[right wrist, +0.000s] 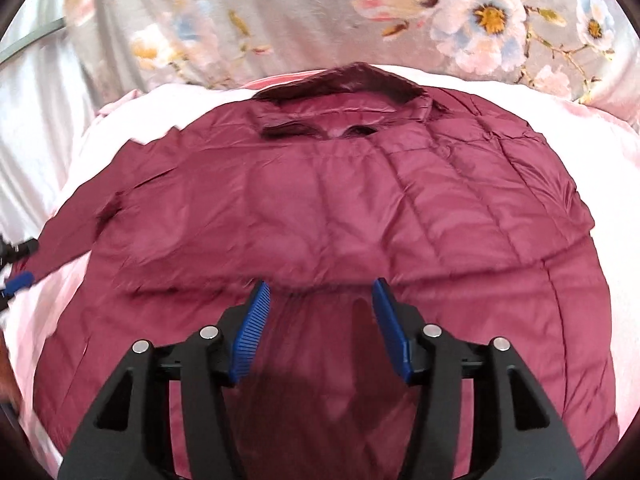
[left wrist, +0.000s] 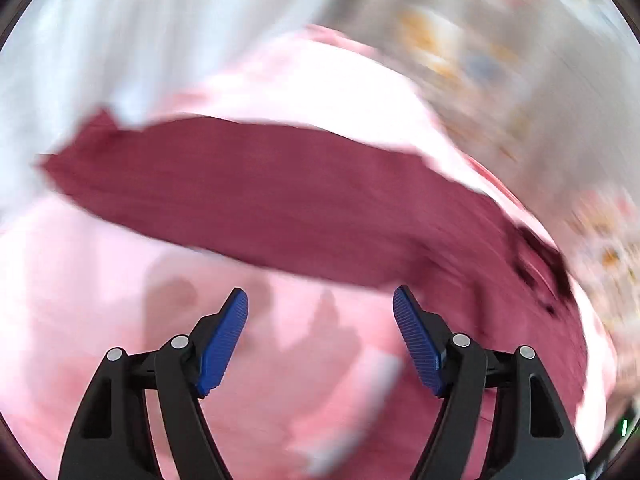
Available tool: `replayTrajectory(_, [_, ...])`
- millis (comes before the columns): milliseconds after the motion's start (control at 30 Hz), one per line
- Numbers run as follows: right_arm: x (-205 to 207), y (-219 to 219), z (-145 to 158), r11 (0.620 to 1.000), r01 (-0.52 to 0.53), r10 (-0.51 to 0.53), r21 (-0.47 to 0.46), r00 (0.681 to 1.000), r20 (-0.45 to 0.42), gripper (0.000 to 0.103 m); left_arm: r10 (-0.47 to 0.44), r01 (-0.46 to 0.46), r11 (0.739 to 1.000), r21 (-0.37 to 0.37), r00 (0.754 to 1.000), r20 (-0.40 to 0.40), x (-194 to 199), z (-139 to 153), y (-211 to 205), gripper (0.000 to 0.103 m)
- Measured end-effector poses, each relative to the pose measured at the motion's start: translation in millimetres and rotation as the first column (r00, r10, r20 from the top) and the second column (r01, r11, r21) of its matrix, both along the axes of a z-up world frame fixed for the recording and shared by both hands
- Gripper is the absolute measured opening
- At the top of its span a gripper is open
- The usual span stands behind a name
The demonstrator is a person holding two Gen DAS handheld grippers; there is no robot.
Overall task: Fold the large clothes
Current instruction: 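Grasp the other sleeve cuff with the left tool, then fold the held sleeve across the jacket body with the left tool and release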
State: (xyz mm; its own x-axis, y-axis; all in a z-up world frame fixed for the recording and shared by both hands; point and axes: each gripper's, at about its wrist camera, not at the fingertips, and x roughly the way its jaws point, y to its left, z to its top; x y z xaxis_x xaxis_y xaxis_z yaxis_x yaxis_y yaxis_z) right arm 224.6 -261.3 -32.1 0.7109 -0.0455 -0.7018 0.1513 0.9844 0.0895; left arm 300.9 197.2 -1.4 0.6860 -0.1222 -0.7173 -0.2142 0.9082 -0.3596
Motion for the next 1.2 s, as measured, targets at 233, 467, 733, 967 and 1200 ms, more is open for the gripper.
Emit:
replayTrajectory(233, [-1.5,20.2,-13.7,0.996,-0.009,0.007,-0.091,1.000,-0.025,0.062,0.322,-0.328,0.943,-0.058,0.942,-0.096,2.9,-26.6,158.8,0.072])
replayTrajectory(467, [0.3,14.1,-18.6,0.998,0.010,-0.013,-0.068,0.999,-0.044,0.069,0.255,-0.263,0.956,-0.132,0.964,-0.080,26.2,-30.1,166.3,0.006])
replayTrajectory(733, [0.4,16.5,-18.8,0.996,0.022,-0.026,-0.091,0.999,-0.041,0.071,-0.013,0.014,1.000,-0.007,0.983,0.185,28.4,70.8,61.4,0.000])
replayTrajectory(967, [-2.5,11.0,-15.7,0.998,0.022,-0.023,-0.052,1.000,-0.018,0.071,-0.414,0.427,0.903,0.045,0.842,0.346,2.6,156.4,-122.1,0.000])
replayTrajectory(1200, [-26.0,-2.5,-0.6,0.998,0.030,-0.033,0.051,0.998,0.061,0.082,-0.677,0.690,0.723,0.033,0.697,0.238,-36.3,135.5,-288.7,0.043])
